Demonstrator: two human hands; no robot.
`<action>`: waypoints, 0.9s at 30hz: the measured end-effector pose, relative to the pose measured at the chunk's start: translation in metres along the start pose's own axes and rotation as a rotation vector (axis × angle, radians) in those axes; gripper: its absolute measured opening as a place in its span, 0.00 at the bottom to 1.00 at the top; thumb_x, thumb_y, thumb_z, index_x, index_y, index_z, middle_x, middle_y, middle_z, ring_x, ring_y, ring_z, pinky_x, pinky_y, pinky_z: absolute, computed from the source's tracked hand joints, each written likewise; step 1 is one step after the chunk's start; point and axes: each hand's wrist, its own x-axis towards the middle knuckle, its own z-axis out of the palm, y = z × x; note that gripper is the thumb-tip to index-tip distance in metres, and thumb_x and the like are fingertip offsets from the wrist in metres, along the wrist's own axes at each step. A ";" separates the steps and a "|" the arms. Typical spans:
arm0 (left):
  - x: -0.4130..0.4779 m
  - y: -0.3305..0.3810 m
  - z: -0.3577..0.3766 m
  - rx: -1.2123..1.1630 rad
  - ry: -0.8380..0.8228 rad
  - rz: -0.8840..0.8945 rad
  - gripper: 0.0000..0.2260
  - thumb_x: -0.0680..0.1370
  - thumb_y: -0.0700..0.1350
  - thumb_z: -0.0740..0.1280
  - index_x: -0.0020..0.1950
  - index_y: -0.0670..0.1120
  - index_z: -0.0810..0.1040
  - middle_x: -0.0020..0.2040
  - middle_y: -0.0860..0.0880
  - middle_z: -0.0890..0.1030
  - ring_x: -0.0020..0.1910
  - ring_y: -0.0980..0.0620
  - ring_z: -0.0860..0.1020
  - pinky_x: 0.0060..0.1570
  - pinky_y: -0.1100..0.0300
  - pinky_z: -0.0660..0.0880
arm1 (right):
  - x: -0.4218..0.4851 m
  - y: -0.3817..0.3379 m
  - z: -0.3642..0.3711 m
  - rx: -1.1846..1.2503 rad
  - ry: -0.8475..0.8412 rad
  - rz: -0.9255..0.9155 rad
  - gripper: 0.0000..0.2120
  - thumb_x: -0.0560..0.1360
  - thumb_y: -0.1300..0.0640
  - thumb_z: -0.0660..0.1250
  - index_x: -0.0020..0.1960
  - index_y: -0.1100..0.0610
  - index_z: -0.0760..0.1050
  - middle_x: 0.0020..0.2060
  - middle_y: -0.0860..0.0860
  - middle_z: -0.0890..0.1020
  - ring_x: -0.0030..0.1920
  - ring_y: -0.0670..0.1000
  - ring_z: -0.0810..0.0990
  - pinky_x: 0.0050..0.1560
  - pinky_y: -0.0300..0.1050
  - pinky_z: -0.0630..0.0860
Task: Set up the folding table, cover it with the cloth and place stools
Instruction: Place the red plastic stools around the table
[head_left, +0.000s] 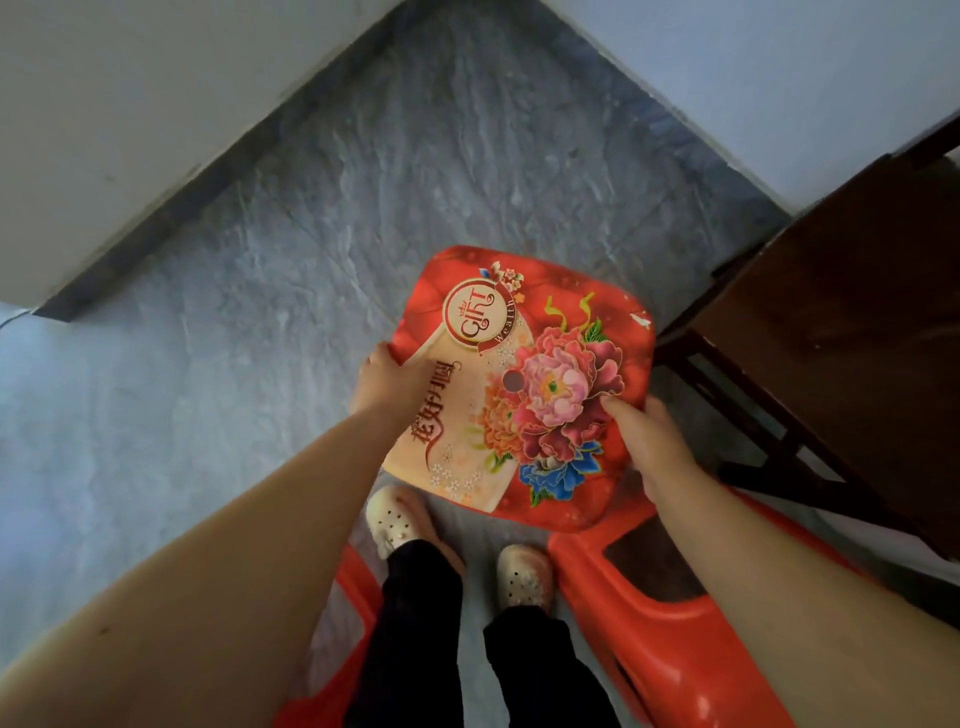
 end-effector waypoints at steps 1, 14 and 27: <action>0.003 0.002 -0.004 -0.044 0.004 -0.023 0.29 0.65 0.57 0.62 0.62 0.44 0.70 0.57 0.43 0.76 0.53 0.43 0.77 0.53 0.46 0.76 | -0.005 -0.007 0.006 0.014 0.015 0.007 0.24 0.58 0.42 0.68 0.52 0.52 0.76 0.49 0.53 0.83 0.49 0.56 0.82 0.55 0.58 0.78; 0.070 -0.075 -0.218 -0.490 0.164 -0.257 0.16 0.69 0.57 0.62 0.50 0.47 0.70 0.47 0.45 0.80 0.46 0.44 0.79 0.49 0.48 0.77 | -0.075 -0.206 0.228 -0.322 -0.145 -0.238 0.11 0.65 0.48 0.68 0.43 0.52 0.80 0.42 0.54 0.85 0.44 0.57 0.83 0.53 0.57 0.78; 0.104 -0.238 -0.400 -1.037 0.803 -0.642 0.27 0.69 0.66 0.61 0.53 0.44 0.72 0.49 0.46 0.79 0.50 0.46 0.78 0.52 0.49 0.75 | -0.185 -0.323 0.588 -0.751 -0.652 -0.632 0.20 0.67 0.48 0.68 0.57 0.52 0.71 0.49 0.53 0.81 0.48 0.56 0.81 0.54 0.56 0.78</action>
